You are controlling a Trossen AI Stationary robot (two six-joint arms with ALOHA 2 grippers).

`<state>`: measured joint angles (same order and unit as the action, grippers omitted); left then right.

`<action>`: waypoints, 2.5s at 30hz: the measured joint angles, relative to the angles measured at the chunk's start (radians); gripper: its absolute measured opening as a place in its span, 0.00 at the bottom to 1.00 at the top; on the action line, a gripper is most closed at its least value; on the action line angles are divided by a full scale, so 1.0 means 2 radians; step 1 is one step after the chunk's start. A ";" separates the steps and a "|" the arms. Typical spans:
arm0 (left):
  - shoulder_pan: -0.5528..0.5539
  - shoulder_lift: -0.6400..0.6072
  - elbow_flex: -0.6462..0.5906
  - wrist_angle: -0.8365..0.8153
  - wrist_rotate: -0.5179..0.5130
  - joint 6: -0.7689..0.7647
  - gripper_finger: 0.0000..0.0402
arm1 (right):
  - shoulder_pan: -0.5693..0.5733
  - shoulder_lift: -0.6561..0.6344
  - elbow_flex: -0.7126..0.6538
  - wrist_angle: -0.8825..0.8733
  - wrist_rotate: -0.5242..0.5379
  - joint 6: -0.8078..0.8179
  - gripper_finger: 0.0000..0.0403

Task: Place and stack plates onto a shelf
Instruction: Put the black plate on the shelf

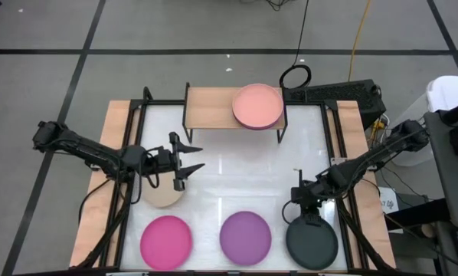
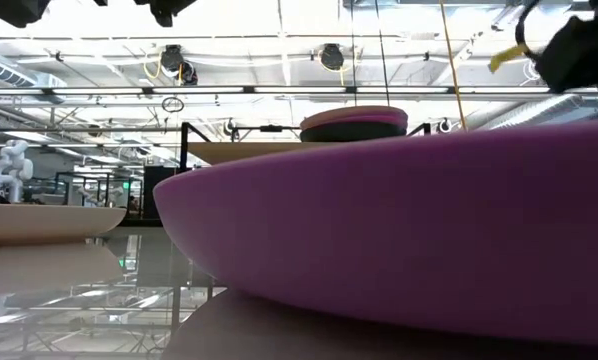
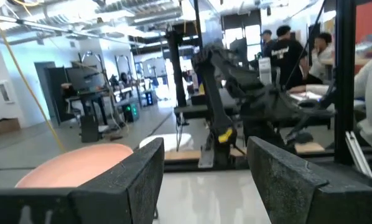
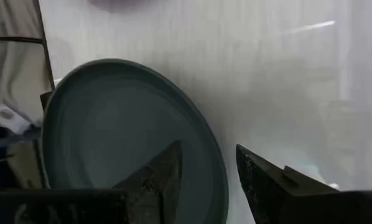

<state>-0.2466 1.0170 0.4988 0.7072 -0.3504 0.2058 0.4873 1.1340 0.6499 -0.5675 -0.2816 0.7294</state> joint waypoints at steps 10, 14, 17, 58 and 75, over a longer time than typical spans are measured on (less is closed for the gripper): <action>0.000 0.000 0.000 -0.001 0.000 -0.003 0.58 | 0.019 0.000 -0.069 0.068 0.002 0.028 0.33; 0.000 0.000 0.000 -0.002 0.000 -0.005 0.58 | 0.025 0.000 -0.079 0.069 0.017 0.037 0.33; 0.000 0.000 0.000 -0.003 0.000 -0.012 0.58 | 0.029 0.000 -0.079 0.069 0.034 0.041 0.31; 0.009 0.000 0.000 0.031 -0.032 -0.023 0.58 | -0.273 -0.089 0.158 0.318 0.289 -0.349 0.00; 0.008 -0.094 0.001 -0.111 -0.126 -0.018 0.58 | -0.534 0.241 0.371 0.386 0.018 -0.237 0.00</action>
<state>-0.2306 0.8282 0.4999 0.4846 -0.6028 0.1705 -0.5805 1.6153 1.3913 0.2040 -0.2449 0.2549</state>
